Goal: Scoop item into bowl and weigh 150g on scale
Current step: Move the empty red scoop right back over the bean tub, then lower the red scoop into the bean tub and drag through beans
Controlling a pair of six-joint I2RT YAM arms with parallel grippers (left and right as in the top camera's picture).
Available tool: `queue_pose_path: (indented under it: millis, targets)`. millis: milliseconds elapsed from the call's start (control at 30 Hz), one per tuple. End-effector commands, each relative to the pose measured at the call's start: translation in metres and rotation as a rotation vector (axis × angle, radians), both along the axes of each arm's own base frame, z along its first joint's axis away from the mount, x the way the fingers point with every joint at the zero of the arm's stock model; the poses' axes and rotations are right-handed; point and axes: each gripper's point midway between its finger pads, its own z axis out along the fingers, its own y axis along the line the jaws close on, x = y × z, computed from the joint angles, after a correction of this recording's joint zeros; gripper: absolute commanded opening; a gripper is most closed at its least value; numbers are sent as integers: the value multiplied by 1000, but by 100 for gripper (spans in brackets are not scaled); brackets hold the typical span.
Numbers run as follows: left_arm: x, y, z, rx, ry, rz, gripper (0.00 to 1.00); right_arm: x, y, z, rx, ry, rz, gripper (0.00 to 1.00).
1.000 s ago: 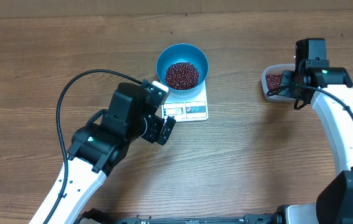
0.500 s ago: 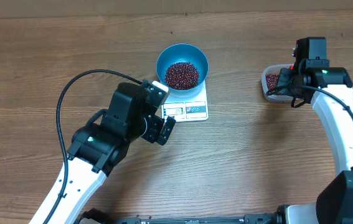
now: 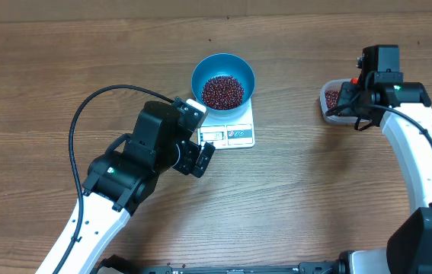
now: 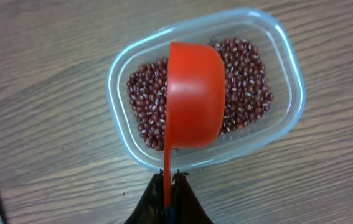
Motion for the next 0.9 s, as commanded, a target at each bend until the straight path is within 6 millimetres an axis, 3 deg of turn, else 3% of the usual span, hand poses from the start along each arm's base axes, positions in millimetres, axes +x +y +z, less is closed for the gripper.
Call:
queue_pose_path:
  millis: [0, 867]
  targets:
    - [2, -5, 8, -24, -9, -6, 100, -2, 2, -15, 11, 48, 2, 4]
    - [2, -5, 8, -24, -9, -6, 100, 3, 1, -14, 6, 27, 1, 12]
